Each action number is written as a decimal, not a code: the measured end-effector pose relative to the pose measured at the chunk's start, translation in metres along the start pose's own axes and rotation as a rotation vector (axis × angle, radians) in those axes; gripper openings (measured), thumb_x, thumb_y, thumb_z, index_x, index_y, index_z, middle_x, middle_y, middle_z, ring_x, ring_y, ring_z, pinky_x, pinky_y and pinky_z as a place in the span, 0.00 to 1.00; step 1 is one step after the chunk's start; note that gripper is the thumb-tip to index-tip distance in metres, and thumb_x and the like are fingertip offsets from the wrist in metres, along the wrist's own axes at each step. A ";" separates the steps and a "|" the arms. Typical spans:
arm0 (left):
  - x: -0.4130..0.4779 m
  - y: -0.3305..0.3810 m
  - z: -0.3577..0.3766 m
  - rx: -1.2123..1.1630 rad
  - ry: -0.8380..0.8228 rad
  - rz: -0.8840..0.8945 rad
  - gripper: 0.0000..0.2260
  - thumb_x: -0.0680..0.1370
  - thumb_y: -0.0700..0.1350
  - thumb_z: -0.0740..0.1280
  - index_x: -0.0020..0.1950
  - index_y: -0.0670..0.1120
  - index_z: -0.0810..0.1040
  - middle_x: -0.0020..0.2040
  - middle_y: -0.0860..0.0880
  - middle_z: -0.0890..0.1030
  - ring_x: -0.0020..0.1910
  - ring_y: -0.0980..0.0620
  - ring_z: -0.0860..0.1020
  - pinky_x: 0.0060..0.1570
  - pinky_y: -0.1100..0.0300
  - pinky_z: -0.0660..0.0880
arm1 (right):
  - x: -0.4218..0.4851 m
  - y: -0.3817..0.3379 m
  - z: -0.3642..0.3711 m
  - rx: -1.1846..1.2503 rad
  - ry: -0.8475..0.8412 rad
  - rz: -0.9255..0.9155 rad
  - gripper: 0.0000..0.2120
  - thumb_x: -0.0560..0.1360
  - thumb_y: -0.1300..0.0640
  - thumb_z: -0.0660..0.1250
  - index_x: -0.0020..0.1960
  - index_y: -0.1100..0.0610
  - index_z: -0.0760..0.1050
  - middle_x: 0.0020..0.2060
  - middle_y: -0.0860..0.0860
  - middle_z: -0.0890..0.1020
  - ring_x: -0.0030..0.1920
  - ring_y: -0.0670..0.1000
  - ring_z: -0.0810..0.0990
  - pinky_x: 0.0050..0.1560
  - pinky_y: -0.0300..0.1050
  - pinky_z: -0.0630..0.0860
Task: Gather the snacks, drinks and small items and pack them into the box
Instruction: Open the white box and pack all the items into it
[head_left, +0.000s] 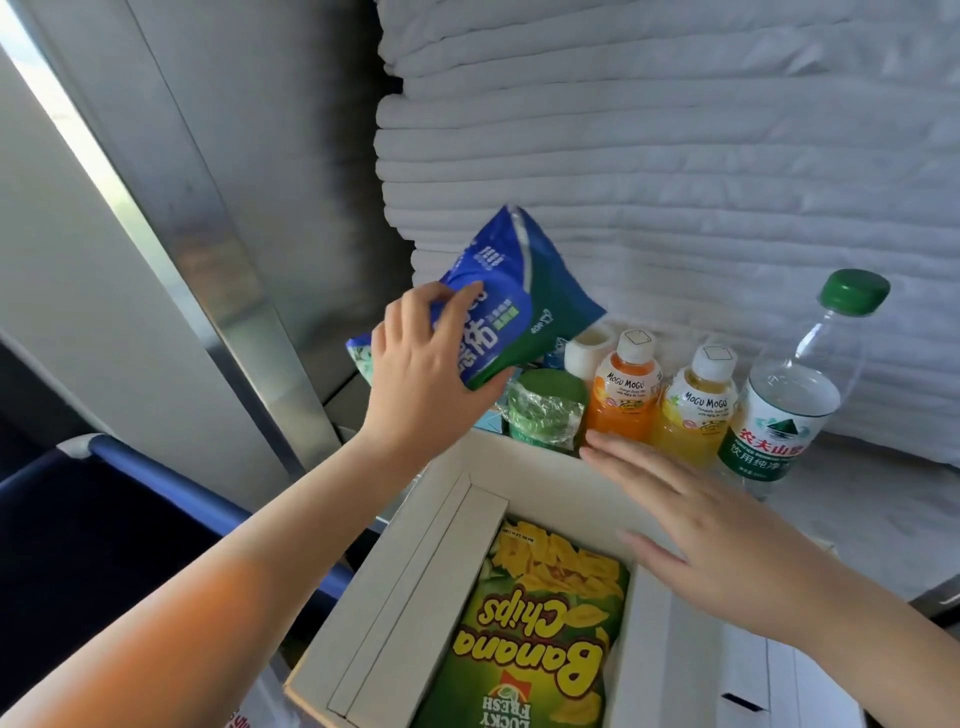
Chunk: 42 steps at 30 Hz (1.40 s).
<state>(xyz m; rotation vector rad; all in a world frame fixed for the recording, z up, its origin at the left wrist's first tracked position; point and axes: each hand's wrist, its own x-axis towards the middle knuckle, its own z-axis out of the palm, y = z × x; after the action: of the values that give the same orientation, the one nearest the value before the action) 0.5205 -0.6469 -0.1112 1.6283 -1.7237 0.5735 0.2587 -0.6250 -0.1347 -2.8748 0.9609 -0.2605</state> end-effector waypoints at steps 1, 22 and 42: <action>-0.001 0.006 -0.004 0.016 0.008 0.041 0.33 0.68 0.58 0.73 0.67 0.44 0.71 0.61 0.42 0.71 0.59 0.46 0.68 0.56 0.50 0.68 | 0.000 -0.001 -0.005 0.000 0.107 -0.004 0.29 0.78 0.45 0.54 0.76 0.46 0.51 0.75 0.39 0.51 0.73 0.37 0.50 0.71 0.32 0.45; -0.097 0.074 -0.055 -0.070 -0.343 0.282 0.31 0.68 0.65 0.65 0.63 0.44 0.71 0.58 0.47 0.76 0.55 0.48 0.74 0.54 0.54 0.70 | 0.002 -0.012 -0.018 -0.197 -0.088 -0.166 0.53 0.60 0.30 0.60 0.77 0.54 0.46 0.75 0.51 0.56 0.75 0.49 0.47 0.73 0.45 0.41; -0.121 0.039 -0.064 -0.130 -1.064 0.038 0.34 0.73 0.64 0.64 0.70 0.55 0.48 0.68 0.55 0.60 0.62 0.55 0.70 0.55 0.64 0.72 | 0.032 -0.012 0.012 -0.210 -0.274 -0.434 0.33 0.72 0.47 0.70 0.71 0.51 0.59 0.64 0.47 0.68 0.66 0.46 0.63 0.68 0.37 0.53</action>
<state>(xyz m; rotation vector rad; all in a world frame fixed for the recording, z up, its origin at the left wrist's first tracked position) 0.4908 -0.5134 -0.1517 1.9469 -2.4274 -0.5128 0.2930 -0.6342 -0.1405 -3.1690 0.3298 0.2154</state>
